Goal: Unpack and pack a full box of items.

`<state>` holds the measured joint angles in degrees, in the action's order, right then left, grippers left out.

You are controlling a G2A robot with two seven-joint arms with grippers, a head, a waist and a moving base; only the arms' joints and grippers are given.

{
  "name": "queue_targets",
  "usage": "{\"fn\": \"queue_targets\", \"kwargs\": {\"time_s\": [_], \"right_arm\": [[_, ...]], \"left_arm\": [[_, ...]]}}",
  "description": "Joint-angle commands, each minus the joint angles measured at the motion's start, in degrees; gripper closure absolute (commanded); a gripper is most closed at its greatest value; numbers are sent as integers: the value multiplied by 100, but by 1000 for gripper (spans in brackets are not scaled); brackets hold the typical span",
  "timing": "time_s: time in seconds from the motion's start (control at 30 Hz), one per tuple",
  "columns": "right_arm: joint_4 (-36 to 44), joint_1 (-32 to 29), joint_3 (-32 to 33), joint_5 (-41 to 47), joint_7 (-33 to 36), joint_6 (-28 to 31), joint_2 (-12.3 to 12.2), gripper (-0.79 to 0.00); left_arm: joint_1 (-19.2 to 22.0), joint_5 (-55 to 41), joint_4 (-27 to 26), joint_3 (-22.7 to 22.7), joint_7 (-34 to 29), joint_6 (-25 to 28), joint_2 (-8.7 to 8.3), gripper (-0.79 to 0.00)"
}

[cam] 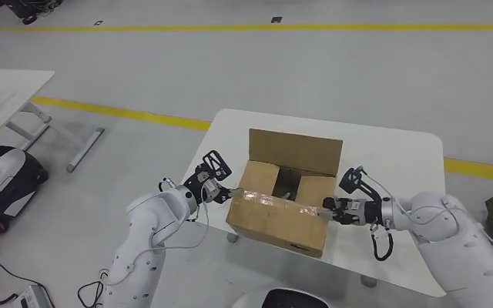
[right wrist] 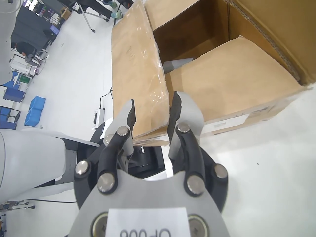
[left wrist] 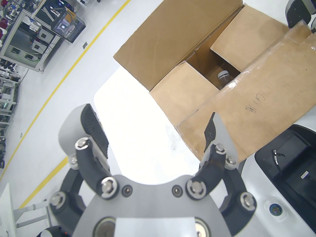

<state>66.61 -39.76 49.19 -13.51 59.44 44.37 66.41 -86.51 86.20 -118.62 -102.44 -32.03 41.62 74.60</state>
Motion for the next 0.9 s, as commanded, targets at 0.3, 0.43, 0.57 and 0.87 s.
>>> {"fn": "queue_targets", "kwargs": {"time_s": [0.3, 0.43, 0.57, 0.87], "right_arm": [[-81, 179, -463, 570, -148, 196, -4, -89], [14, 237, -693, 742, -198, 246, -67, 0], [137, 344, -930, 809, -243, 291, -146, 0], [519, 574, -615, -66, -872, 901, -397, 0]], "left_arm": [[0, 0, 0, 0, 0, 0, 0, -785], [0, 0, 0, 0, 0, 0, 0, -785], [0, 0, 0, 0, 0, 0, 0, -785], [0, 0, 0, 0, 0, 0, 0, -785]]}}
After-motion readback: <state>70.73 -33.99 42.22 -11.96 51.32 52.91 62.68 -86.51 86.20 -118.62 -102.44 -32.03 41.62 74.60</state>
